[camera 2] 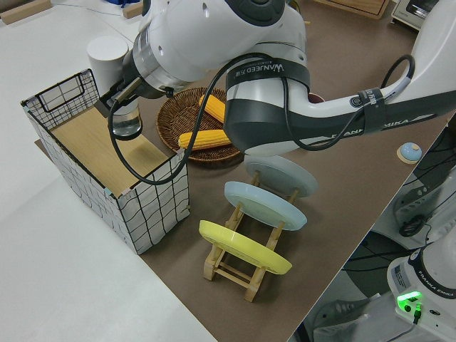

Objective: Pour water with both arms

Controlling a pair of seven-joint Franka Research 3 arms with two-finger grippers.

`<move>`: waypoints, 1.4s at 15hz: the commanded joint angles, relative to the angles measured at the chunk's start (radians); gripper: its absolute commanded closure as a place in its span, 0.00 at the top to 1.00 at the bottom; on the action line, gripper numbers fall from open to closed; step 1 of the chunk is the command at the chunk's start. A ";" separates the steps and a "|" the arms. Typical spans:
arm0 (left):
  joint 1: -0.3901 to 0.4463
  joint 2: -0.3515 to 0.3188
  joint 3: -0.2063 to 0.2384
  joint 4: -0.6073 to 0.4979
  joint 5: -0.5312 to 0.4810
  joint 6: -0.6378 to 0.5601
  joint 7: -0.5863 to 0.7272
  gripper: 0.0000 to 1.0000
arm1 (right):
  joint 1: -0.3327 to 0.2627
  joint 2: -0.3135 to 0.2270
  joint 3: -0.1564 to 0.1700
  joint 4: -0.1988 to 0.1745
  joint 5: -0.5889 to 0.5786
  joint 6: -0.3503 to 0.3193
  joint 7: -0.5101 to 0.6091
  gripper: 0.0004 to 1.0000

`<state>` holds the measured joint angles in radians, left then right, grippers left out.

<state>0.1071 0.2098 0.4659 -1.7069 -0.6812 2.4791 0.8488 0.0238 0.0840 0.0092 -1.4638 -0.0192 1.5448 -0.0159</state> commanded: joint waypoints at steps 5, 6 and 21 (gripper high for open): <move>0.042 0.075 -0.010 0.046 -0.095 0.014 0.104 0.00 | -0.001 -0.004 0.000 0.007 0.007 -0.015 -0.003 0.99; 0.042 0.079 -0.010 0.046 -0.095 0.014 0.105 0.00 | -0.001 -0.004 0.000 0.007 0.007 -0.015 -0.003 0.99; 0.054 0.120 -0.012 0.049 -0.115 0.017 0.110 1.00 | -0.001 -0.004 0.000 0.007 0.007 -0.017 -0.003 0.99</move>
<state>0.1496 0.3046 0.4594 -1.6905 -0.7708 2.4831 0.9438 0.0238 0.0840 0.0092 -1.4638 -0.0192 1.5448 -0.0159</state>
